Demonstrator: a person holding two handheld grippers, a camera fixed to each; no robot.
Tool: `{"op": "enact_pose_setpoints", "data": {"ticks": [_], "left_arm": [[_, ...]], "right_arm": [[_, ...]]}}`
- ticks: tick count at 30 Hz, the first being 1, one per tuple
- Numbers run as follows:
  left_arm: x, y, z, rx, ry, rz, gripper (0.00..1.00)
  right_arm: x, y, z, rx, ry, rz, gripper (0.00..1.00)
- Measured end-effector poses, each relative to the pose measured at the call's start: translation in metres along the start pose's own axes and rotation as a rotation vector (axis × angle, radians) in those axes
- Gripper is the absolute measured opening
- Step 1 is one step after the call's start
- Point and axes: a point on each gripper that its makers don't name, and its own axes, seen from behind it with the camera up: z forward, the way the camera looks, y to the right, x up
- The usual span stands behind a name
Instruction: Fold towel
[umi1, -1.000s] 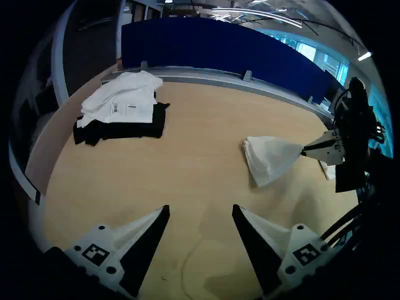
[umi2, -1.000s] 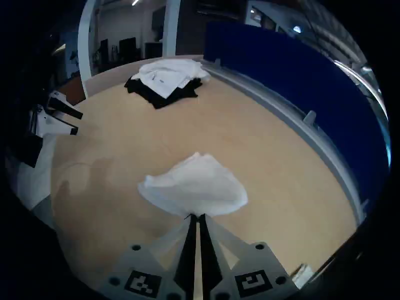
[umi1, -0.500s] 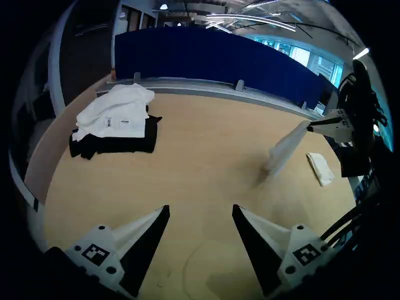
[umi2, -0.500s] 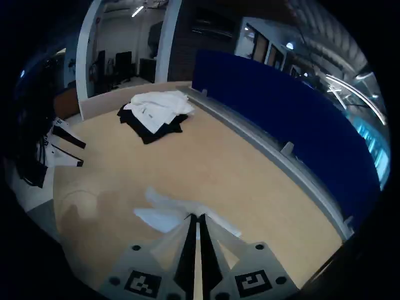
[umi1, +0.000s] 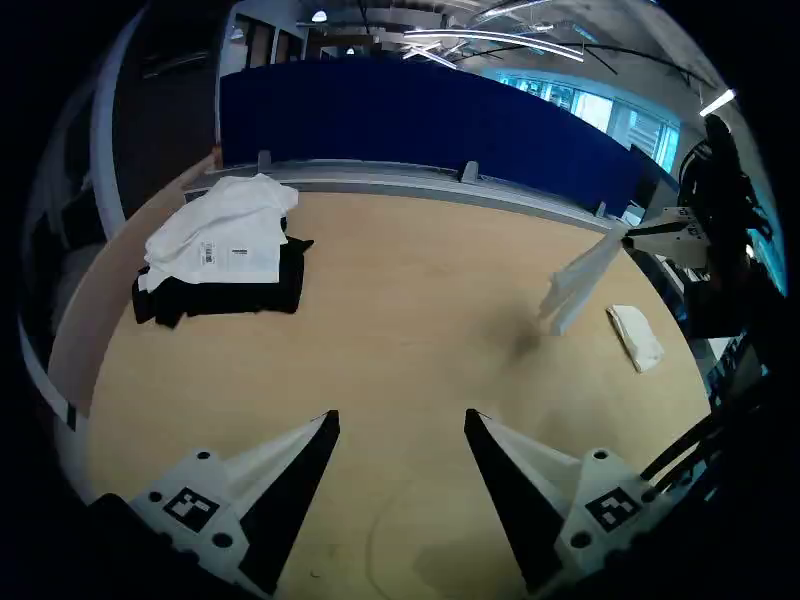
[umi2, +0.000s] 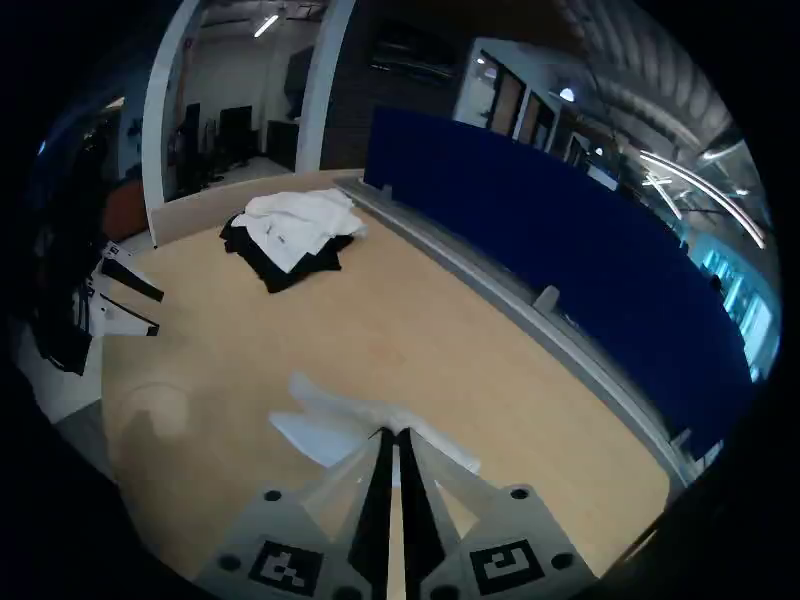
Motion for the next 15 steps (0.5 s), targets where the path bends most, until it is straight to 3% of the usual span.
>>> {"op": "enact_pose_setpoints", "data": {"ticks": [15], "left_arm": [[-0.001,0.002,0.001,-0.001,-0.010,0.011,0.93]], "right_arm": [[-0.024,0.067,-0.040,-0.075,-0.032,0.021,0.04]]}}
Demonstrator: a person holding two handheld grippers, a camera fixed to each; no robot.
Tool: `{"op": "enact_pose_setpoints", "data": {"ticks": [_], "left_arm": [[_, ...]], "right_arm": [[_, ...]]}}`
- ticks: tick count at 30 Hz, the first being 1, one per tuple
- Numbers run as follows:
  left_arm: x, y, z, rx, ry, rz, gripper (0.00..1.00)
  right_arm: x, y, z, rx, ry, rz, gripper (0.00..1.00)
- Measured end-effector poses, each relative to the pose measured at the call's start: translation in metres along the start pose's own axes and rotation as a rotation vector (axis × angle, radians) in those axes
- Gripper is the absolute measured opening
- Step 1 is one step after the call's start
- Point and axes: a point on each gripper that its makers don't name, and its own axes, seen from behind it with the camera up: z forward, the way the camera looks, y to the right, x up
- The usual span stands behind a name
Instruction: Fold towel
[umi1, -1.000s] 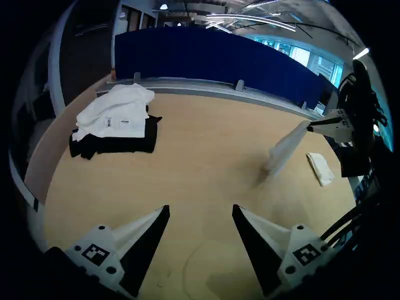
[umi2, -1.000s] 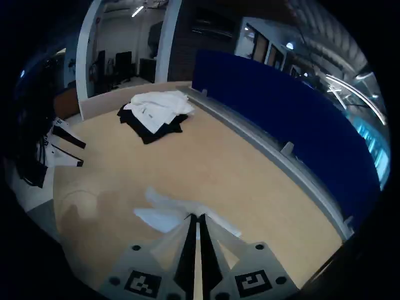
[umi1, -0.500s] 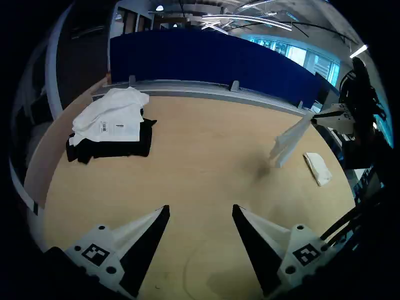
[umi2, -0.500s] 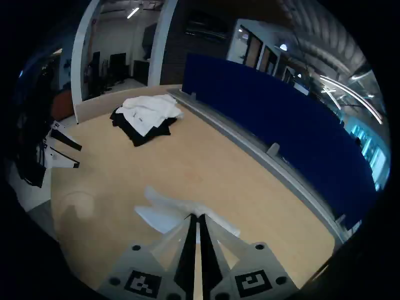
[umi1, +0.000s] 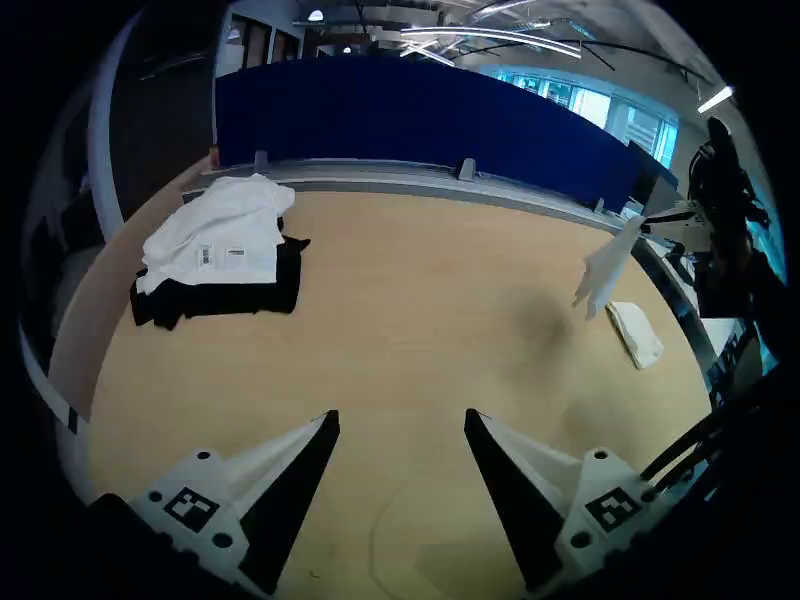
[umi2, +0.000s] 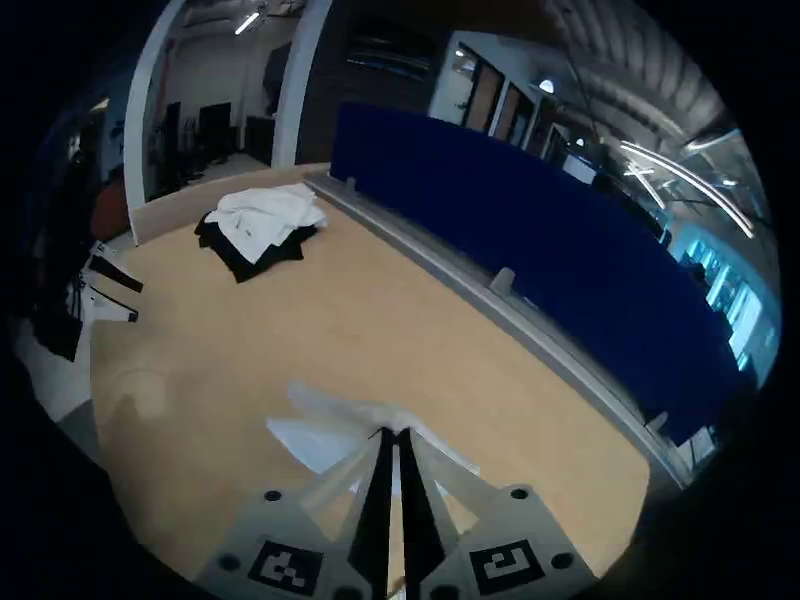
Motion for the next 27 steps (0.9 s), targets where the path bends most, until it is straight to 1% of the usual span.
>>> {"op": "enact_pose_setpoints", "data": {"ticks": [11,17,27], "left_arm": [[0.003,0.002,0.004,0.003,-0.006,0.011,0.93],[0.004,0.006,0.005,0.005,-0.010,0.019,0.93],[0.002,0.010,0.006,0.010,-0.019,0.032,0.93]], "right_arm": [[-0.023,0.056,-0.019,-0.068,-0.028,0.019,0.04],[-0.040,0.082,-0.027,-0.094,-0.048,0.027,0.04],[-0.070,0.122,-0.030,-0.131,-0.090,0.050,0.04]]}}
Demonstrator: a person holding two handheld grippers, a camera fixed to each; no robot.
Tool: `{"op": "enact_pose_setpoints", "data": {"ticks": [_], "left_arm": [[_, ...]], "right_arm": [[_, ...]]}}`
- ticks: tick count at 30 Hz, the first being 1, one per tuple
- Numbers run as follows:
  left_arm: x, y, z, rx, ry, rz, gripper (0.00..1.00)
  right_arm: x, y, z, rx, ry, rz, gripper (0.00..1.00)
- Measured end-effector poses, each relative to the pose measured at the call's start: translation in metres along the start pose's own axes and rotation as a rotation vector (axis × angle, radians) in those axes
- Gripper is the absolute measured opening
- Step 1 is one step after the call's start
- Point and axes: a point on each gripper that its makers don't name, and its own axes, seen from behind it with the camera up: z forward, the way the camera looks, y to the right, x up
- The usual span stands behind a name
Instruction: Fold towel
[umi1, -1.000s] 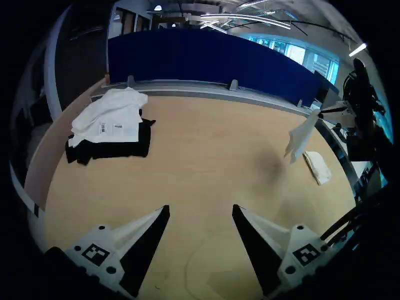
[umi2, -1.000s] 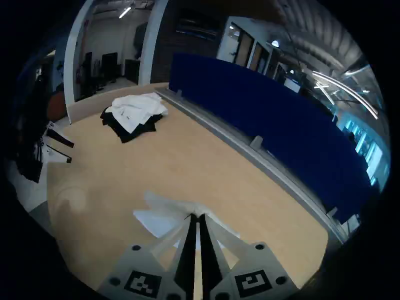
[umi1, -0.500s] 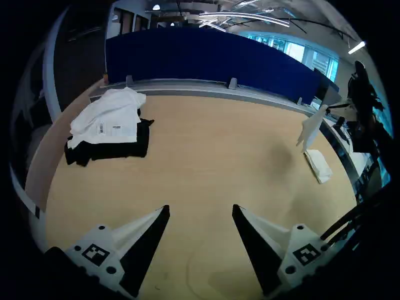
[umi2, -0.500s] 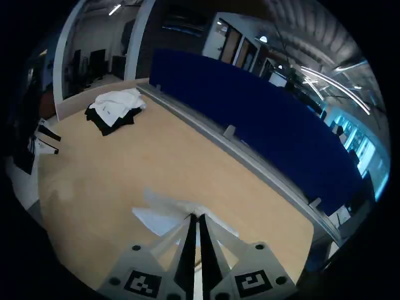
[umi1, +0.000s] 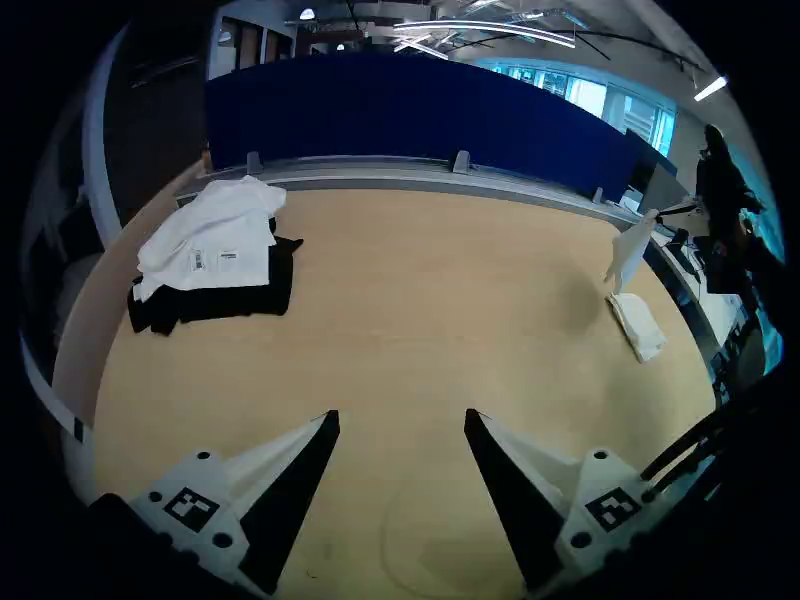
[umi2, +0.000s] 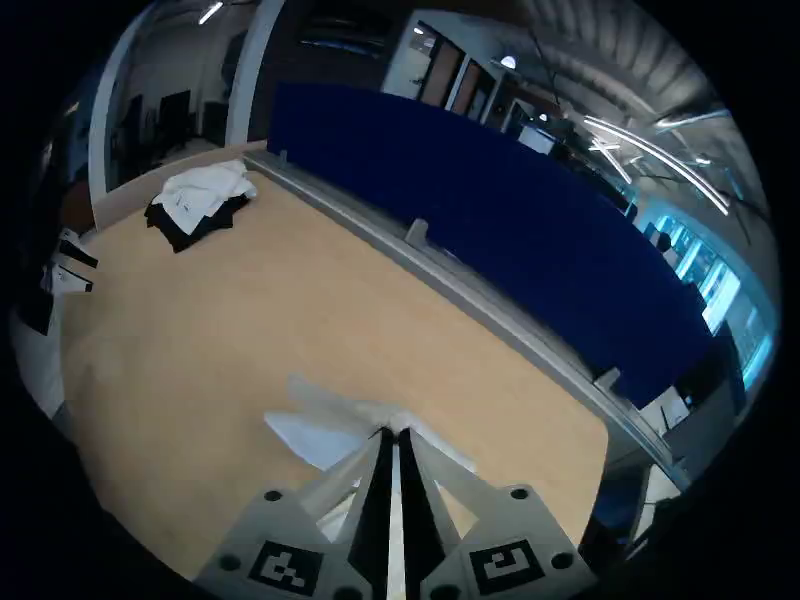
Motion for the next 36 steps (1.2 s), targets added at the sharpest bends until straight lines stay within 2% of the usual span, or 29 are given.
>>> {"op": "enact_pose_setpoints", "data": {"ticks": [11,20,29,36], "left_arm": [[0.001,0.006,0.001,0.008,-0.004,0.008,0.93],[0.000,0.011,0.002,0.013,-0.008,0.007,0.93],[0.002,0.018,0.003,0.006,-0.011,0.015,0.93],[0.003,0.022,0.004,-0.001,-0.013,0.025,0.93]], "right_arm": [[-0.012,0.019,0.011,-0.007,-0.020,0.008,0.04],[-0.029,0.021,0.014,0.002,-0.047,0.014,0.04],[-0.070,0.014,-0.002,0.003,-0.086,0.048,0.04],[-0.123,0.008,-0.020,-0.012,-0.144,0.107,0.04]]}}
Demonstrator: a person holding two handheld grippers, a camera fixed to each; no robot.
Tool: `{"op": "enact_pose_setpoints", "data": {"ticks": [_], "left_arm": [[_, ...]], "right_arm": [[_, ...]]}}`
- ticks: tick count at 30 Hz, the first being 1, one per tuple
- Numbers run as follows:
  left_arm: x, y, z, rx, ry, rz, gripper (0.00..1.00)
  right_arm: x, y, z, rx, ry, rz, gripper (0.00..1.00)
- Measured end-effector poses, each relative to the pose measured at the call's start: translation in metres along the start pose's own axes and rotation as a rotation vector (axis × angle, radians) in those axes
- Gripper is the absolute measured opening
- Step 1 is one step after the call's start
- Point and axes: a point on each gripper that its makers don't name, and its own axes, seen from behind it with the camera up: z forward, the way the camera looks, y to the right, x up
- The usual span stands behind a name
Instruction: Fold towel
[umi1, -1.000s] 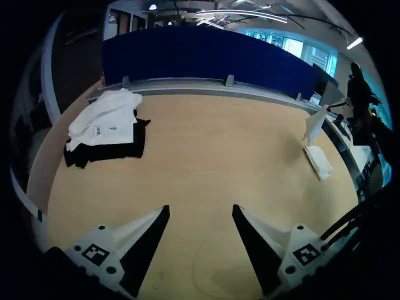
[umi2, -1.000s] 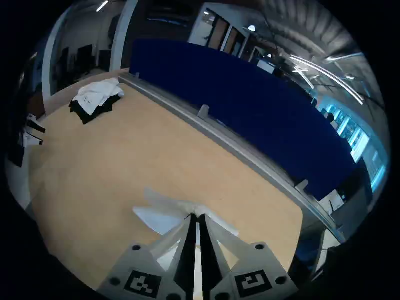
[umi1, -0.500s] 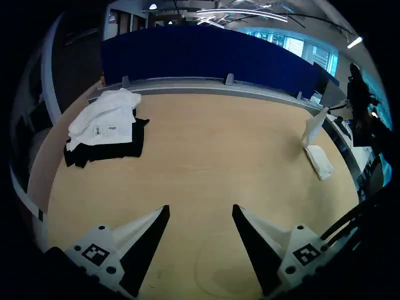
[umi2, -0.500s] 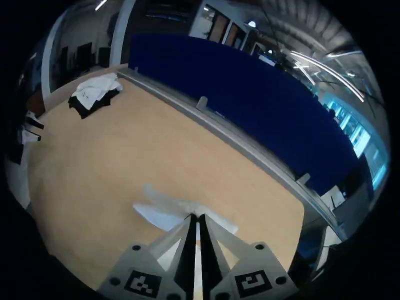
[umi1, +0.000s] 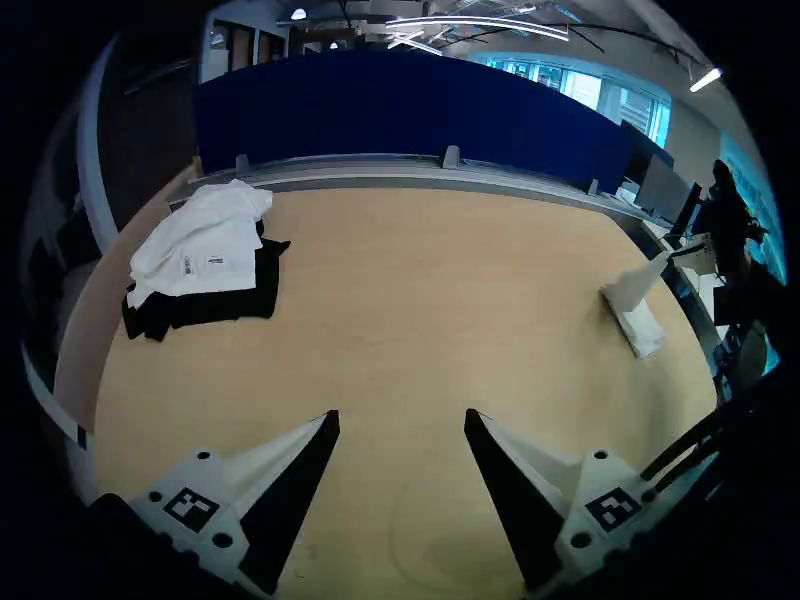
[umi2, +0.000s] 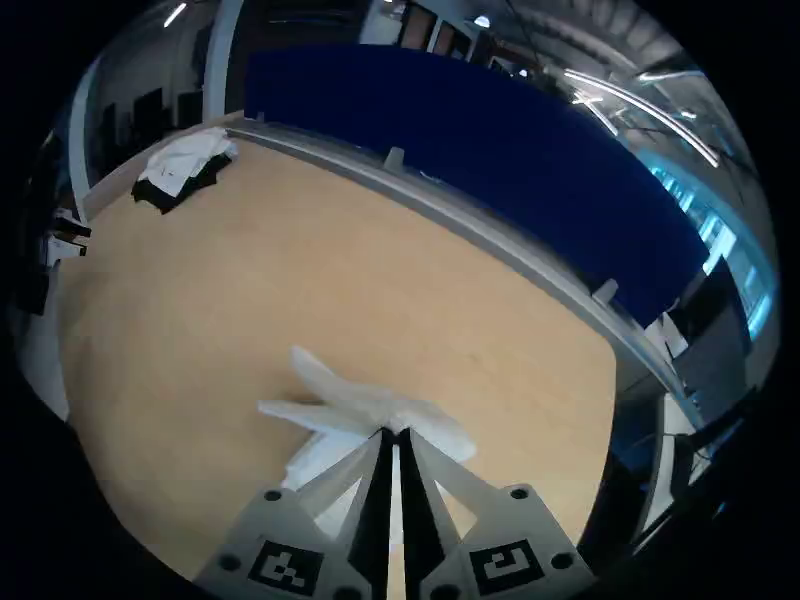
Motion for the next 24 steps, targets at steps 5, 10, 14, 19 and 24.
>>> {"op": "enact_pose_setpoints", "data": {"ticks": [5,10,14,19,24], "left_arm": [[-0.002,0.000,0.002,-0.001,-0.002,0.004,0.93],[-0.003,-0.001,0.003,0.001,-0.004,0.009,0.93],[-0.003,-0.002,0.002,0.001,-0.005,0.012,0.93],[-0.002,-0.002,-0.001,0.002,-0.004,0.016,0.93],[-0.004,-0.003,-0.002,0.004,-0.004,0.016,0.93]], "right_arm": [[-0.040,-0.001,-0.005,-0.014,-0.046,0.043,0.04],[-0.076,-0.001,-0.004,-0.033,-0.091,0.097,0.04],[-0.100,-0.001,-0.001,-0.049,-0.122,0.141,0.04],[-0.127,-0.004,0.004,-0.062,-0.171,0.179,0.04],[-0.150,-0.010,0.013,-0.074,-0.219,0.203,0.04]]}}
